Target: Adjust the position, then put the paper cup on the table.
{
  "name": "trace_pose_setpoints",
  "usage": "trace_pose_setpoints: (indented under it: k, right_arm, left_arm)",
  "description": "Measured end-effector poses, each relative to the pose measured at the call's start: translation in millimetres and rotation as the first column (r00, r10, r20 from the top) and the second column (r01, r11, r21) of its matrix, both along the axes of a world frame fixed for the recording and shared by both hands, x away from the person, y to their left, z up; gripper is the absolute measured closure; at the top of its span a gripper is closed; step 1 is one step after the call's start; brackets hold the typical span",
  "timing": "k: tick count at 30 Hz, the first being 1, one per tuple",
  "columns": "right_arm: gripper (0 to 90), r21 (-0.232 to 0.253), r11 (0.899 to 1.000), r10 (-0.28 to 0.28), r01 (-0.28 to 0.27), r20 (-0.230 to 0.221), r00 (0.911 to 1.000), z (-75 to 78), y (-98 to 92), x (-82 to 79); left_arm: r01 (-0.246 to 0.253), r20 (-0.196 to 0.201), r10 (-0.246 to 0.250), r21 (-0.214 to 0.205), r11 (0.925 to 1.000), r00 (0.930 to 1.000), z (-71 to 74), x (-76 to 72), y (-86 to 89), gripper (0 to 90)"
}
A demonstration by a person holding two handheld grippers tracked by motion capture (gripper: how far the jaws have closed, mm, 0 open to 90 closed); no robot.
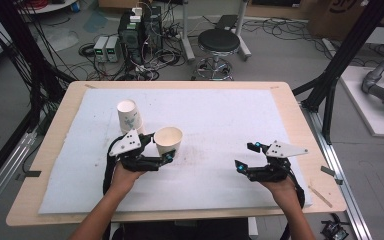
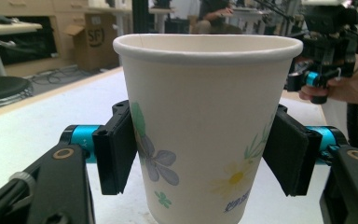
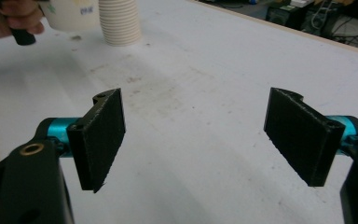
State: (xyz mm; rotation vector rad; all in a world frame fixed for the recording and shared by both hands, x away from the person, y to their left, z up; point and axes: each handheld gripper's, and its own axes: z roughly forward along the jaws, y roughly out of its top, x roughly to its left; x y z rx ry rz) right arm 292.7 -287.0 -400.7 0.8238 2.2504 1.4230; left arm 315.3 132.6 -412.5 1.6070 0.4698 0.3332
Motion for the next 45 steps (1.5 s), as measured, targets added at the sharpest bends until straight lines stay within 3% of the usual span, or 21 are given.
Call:
trace_pose_setpoints:
  k: [5,19,22,27,36,45]
  right_arm:
    - [20.8,-0.005,1.000,-0.020,0.020,0.026,0.9995,0.8,0.3,-0.4]
    - [20.9,-0.013,0.999,-0.036,0.036,0.032,0.9989,1.3,-2.6,-3.6]
    - [21.0,-0.015,0.999,-0.038,0.039,0.032,0.9987,1.3,-2.6,-3.4]
    - [21.0,-0.014,0.999,-0.039,0.040,0.029,0.9988,1.0,-2.5,-4.1]
    - [21.0,-0.012,0.999,-0.036,0.036,0.032,0.9988,1.5,-7.7,-6.9]
    - [21.0,-0.010,0.999,-0.032,0.032,0.038,0.9988,2.5,-9.0,-7.2]
  left_arm:
    - [-0.020,0.002,0.020,-0.008,0.9998,0.9998,0.4,0.9,4.8,32.1]
    - [-0.060,0.006,0.060,0.001,0.9982,0.9982,-1.3,9.0,3.5,31.2]
    - [-0.065,0.007,0.065,0.006,0.9979,0.9979,0.4,15.2,-0.1,31.2]
    - [-0.071,-0.014,0.071,-0.026,0.9971,0.9974,5.6,32.1,-12.4,31.2]
    - [-0.062,-0.049,0.065,0.064,0.9960,0.9967,-1.3,57.9,-55.8,30.8]
    - [-0.065,-0.116,0.082,0.147,0.9870,0.9898,-21.4,71.9,-75.2,30.3]
